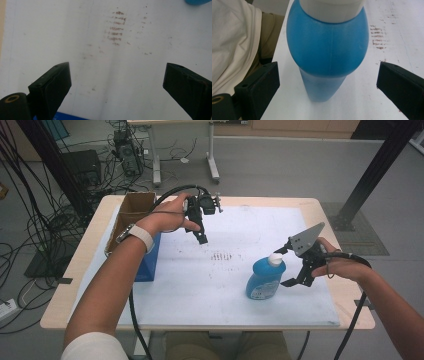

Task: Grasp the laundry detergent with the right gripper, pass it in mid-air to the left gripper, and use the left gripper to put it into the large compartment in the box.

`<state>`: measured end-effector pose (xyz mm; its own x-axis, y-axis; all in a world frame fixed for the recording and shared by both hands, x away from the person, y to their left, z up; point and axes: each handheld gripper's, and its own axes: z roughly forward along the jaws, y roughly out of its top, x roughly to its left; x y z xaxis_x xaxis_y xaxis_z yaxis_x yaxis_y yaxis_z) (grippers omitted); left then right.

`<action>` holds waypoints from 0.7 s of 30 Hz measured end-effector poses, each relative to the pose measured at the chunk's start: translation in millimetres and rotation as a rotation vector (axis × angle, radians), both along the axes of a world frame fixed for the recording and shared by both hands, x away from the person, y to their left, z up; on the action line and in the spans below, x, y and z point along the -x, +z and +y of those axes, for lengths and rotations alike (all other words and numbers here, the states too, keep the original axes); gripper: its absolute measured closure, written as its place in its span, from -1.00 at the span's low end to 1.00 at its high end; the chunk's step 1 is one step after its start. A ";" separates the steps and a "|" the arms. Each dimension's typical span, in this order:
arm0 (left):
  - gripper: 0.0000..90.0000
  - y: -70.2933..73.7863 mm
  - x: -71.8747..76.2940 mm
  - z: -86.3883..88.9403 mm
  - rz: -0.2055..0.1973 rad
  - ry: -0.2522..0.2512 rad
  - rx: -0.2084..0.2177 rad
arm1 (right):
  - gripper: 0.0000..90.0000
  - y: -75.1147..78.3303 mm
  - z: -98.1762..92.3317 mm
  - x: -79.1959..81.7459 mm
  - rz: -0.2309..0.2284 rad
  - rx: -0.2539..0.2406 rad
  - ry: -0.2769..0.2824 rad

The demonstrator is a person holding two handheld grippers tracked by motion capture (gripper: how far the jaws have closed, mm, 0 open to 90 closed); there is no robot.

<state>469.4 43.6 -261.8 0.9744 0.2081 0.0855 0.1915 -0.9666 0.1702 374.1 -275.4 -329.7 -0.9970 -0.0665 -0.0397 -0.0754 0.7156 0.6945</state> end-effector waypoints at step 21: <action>-0.81 -4.2 1.5 4.0 0.007 0.007 0.017 | -0.90 -9.5 3.4 -1.8 0.010 -0.045 0.004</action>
